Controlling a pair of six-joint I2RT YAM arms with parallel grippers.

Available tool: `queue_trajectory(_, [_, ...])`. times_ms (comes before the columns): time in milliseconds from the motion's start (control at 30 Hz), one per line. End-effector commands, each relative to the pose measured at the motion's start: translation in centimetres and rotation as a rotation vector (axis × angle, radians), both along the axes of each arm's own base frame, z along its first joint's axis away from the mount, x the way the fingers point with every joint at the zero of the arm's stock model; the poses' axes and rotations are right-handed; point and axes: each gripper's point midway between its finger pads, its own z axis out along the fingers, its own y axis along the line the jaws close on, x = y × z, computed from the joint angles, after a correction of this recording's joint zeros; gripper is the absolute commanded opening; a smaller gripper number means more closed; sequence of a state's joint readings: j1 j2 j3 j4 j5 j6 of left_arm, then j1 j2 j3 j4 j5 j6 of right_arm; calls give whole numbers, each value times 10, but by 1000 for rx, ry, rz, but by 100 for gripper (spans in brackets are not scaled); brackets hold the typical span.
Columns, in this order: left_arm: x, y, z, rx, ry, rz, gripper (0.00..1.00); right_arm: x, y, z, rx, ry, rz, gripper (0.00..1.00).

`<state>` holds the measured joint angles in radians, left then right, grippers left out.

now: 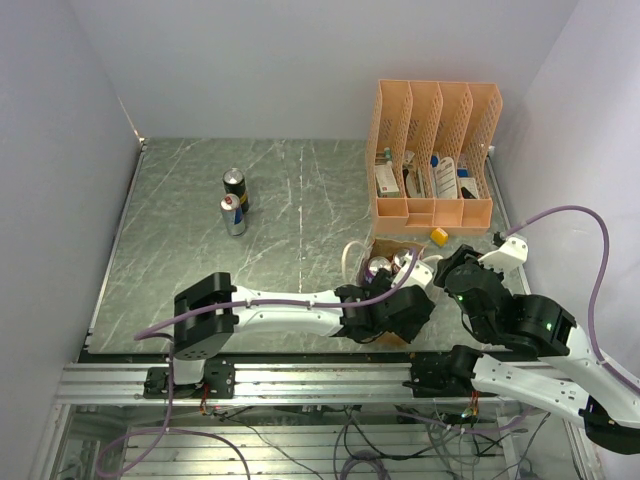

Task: Take the beverage out of the canvas bag

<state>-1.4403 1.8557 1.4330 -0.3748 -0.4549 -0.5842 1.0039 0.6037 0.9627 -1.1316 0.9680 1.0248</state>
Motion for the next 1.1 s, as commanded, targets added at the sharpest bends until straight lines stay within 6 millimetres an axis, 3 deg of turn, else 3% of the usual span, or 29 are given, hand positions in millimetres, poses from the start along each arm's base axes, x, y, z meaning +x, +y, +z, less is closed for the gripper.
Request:
queue_trajectory(0, [-30,15,-66,183,119,-94,95,2,-1,6,20,-23,-19,55])
queue_trajectory(333, [-21,20,-76,249,93,-77,85,1,-3,7,35,-34,-19,55])
queue_trajectory(467, [-22,20,-68,233,92,-81,72,1,-1,7,30,-30,-18,55])
queue_trajectory(700, [-16,20,-32,160,57,-80,41,2,-2,7,30,-31,-21,55])
queue_trajectory(1067, [5,26,39,-73,55,-79,26,0,-6,9,48,-40,-35,55])
